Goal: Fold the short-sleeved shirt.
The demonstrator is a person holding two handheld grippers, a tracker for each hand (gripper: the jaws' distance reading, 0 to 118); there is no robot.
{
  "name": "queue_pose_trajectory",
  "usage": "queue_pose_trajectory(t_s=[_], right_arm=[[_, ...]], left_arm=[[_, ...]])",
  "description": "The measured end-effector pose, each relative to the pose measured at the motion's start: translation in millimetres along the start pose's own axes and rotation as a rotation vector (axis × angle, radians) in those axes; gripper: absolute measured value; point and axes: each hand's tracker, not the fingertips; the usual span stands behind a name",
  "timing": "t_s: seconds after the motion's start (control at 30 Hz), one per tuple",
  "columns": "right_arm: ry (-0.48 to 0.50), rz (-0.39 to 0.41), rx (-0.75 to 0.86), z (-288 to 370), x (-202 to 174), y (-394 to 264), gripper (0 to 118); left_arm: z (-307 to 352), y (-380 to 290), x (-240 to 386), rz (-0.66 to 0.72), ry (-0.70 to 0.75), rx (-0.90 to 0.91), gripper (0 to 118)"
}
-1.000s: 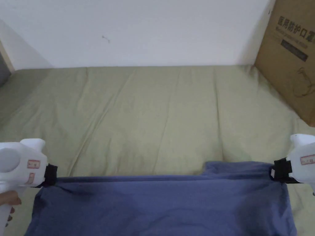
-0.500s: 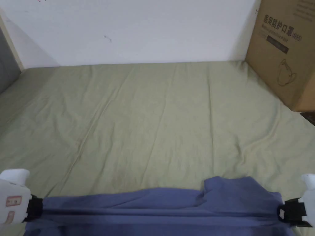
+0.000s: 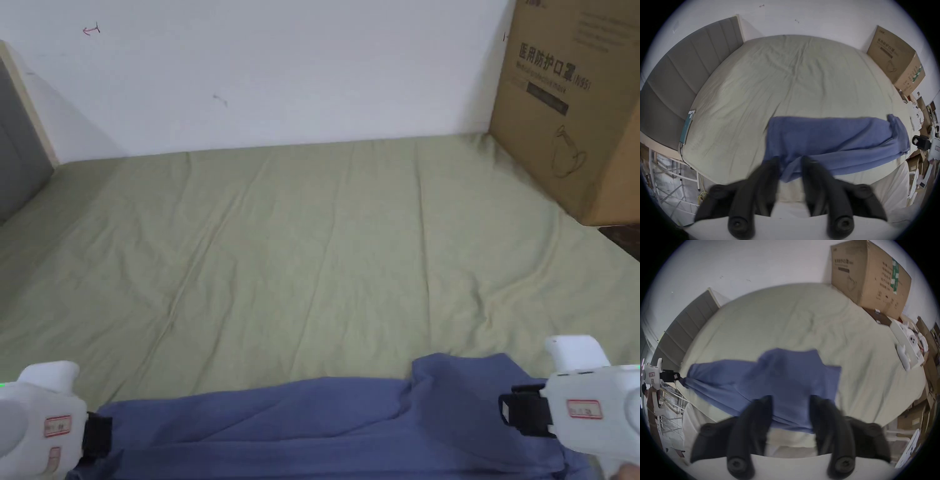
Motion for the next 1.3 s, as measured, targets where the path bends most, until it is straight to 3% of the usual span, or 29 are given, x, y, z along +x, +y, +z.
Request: queue_pose_trajectory(t_s=[0.03,0.07,0.2,0.27,0.37,0.4,0.47,0.5,0.53,0.57,0.67,0.83,1.0,1.03,1.13,1.2,1.23,1.3], right_arm=[[-0.008,0.017,0.028,-2.3,-10.5,3.2,9],[-0.032,0.003,0.062,-4.8,-20.1,4.3,3],[0.055,-0.044,0.039,-15.9,-59.0,7.1,0],[0.084,0.006,0.014,-22.4,-73.0,9.3,0],[0.052,0.057,0.029,-27.7,-87.7,13.2,0],[0.064,0.053,0.020,-30.7,-88.5,15.6,0],[0.119,0.003,0.005,-38.8,-88.7,16.6,0],[0.152,-0.029,-0.007,-41.8,-88.8,17.4,0],[0.180,-0.071,-0.038,-48.6,-87.4,17.2,0],[0.182,-0.100,-0.058,-53.7,-87.1,16.3,0],[0.160,-0.086,-0.060,-61.1,-87.9,15.2,0],[0.132,-0.076,-0.107,-74.5,-90.3,17.4,0],[0.125,-0.076,-0.144,-83.9,-93.9,17.7,0],[0.118,-0.072,-0.146,-84.6,-95.5,17.1,0],[0.114,-0.054,-0.153,-86.6,-98.7,15.4,0],[0.113,-0.051,-0.162,-87.3,-99.0,14.4,0],[0.112,-0.048,-0.164,-87.3,-98.9,13.5,0],[0.109,-0.047,-0.167,-87.1,-96.6,12.8,0]], left_arm=[[1.7,1.2,5.5,-0.004,-0.011,0.018,4],[3.8,1.0,11.1,-0.003,-0.018,0.044,2],[-3.2,0.7,15.7,0.025,-0.060,0.045,0],[-8.1,-1.5,10.8,0.036,-0.095,0.028,0],[-18.3,-3.0,-9.4,0.086,-0.116,0.024,4],[-21.2,-2.5,-16.5,0.124,-0.133,0.010,22],[-28.1,-1.1,-31.5,0.179,-0.126,-0.028,87],[-33.3,-1.4,-38.6,0.192,-0.132,-0.028,108],[-39.5,-1.6,-47.3,0.208,-0.137,-0.029,114],[-43.7,-2.9,-54.5,0.233,-0.129,-0.037,111],[-61.5,-8.7,-72.4,0.336,-0.098,-0.064,111],[-102.9,-20.6,-80.3,0.471,-0.253,-0.144,109],[-109.3,-16.4,-81.6,0.554,-0.218,-0.112,105],[-106.5,-15.2,-82.5,0.553,-0.203,-0.103,95],[-101.0,-13.4,-84.7,0.509,-0.086,-0.096,39],[-97.6,-14.2,-85.0,0.514,-0.132,-0.080,23],[-94.2,-13.4,-80.9,0.518,-0.140,-0.076,10],[-90.7,-8.3,-71.2,0.514,-0.150,-0.075,9]])
